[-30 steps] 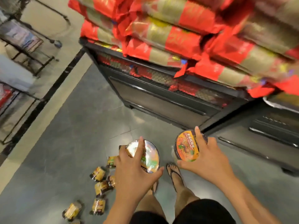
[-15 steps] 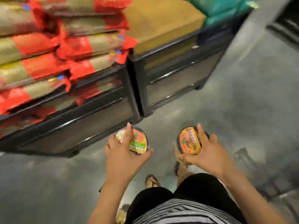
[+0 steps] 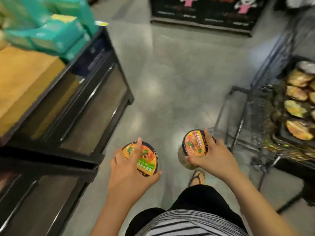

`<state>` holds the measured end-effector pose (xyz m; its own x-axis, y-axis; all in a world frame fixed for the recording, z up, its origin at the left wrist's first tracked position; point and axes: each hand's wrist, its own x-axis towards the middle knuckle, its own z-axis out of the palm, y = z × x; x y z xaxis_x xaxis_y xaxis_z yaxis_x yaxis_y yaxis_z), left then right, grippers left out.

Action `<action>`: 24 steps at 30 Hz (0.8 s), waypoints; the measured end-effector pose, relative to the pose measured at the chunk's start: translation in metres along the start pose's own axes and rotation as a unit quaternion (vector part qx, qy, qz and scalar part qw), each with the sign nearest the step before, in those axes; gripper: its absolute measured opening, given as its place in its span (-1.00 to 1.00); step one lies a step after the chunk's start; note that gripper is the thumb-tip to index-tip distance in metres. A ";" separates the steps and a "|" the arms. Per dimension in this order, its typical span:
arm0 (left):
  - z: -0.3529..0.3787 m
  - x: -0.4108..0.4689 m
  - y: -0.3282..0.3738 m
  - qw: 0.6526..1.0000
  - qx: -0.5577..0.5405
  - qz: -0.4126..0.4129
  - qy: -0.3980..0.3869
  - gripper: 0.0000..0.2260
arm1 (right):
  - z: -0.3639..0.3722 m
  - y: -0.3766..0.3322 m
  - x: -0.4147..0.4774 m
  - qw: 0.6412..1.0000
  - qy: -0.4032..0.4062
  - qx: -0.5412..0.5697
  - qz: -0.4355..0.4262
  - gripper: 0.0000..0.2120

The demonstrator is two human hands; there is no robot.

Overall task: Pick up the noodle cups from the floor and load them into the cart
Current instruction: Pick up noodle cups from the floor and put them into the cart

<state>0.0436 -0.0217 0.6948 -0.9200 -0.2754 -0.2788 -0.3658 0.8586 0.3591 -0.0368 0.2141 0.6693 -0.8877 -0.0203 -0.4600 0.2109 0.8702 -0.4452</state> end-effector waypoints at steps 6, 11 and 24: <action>0.036 0.066 0.136 0.994 0.000 0.104 -0.036 -0.02 | -0.095 0.098 0.047 0.996 0.038 0.011 0.076 0.18; 0.069 0.106 0.234 0.982 0.011 0.175 -0.075 -0.01 | -0.152 0.169 0.065 0.987 0.064 0.018 0.144 0.18; 0.113 0.214 0.381 0.925 0.019 0.306 -0.222 -0.02 | -0.218 0.257 0.121 0.916 0.127 0.140 0.353 0.18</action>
<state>-0.2772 0.2953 0.6717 -0.8011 0.4662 -0.3753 0.2187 0.8118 0.5415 -0.1793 0.5429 0.6662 -0.5491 0.6449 -0.5316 0.8343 0.4609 -0.3025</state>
